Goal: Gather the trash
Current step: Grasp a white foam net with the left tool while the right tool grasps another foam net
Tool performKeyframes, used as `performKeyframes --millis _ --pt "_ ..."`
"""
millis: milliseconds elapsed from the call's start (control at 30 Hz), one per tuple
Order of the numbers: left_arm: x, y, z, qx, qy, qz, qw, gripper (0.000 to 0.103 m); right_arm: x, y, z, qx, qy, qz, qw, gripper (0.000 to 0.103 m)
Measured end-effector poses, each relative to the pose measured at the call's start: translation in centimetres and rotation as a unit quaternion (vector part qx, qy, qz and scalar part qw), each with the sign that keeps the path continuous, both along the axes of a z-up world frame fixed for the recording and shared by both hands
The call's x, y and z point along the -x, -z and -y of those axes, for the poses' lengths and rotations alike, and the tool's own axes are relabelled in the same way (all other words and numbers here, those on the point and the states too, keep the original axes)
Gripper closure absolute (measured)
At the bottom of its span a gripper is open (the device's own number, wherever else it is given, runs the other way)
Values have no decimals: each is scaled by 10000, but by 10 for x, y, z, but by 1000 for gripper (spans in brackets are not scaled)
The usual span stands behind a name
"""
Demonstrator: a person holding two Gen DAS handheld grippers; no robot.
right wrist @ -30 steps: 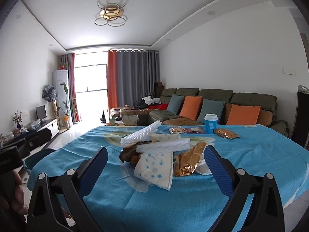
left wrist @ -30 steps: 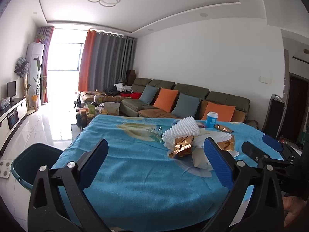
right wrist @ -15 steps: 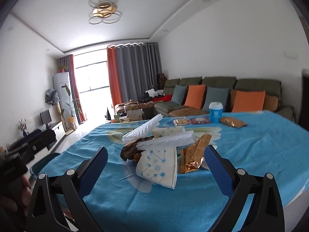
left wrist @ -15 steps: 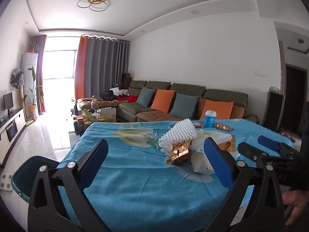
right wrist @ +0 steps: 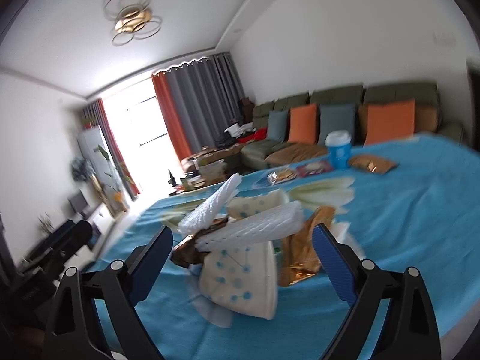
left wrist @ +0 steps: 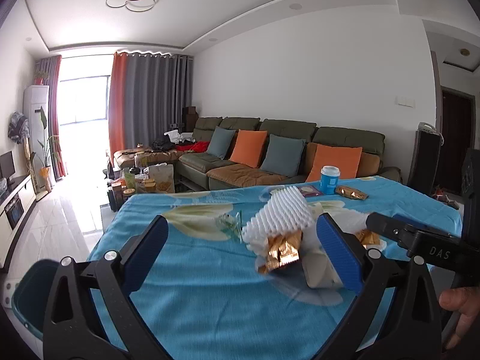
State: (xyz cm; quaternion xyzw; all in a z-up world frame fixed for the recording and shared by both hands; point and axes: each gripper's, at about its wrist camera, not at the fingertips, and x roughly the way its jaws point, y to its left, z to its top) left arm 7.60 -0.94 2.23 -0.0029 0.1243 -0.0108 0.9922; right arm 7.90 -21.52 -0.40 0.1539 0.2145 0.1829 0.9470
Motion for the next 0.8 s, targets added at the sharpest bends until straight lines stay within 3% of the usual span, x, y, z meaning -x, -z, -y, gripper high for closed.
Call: performKeyframes --millis 133,533,800 --pt "-18 -4 1 -32 21 20 10000 6 -16 12 -1 -365 -165 -359 9986 28" --pt "-71 0 14 -303 240 -31 9992 6 -49 25 2 -1079 -65 -851 9905 36" --pt "-106 12 33 -650 407 -327 9965 6 -70 35 5 -1282 37 -1151 9850 67"
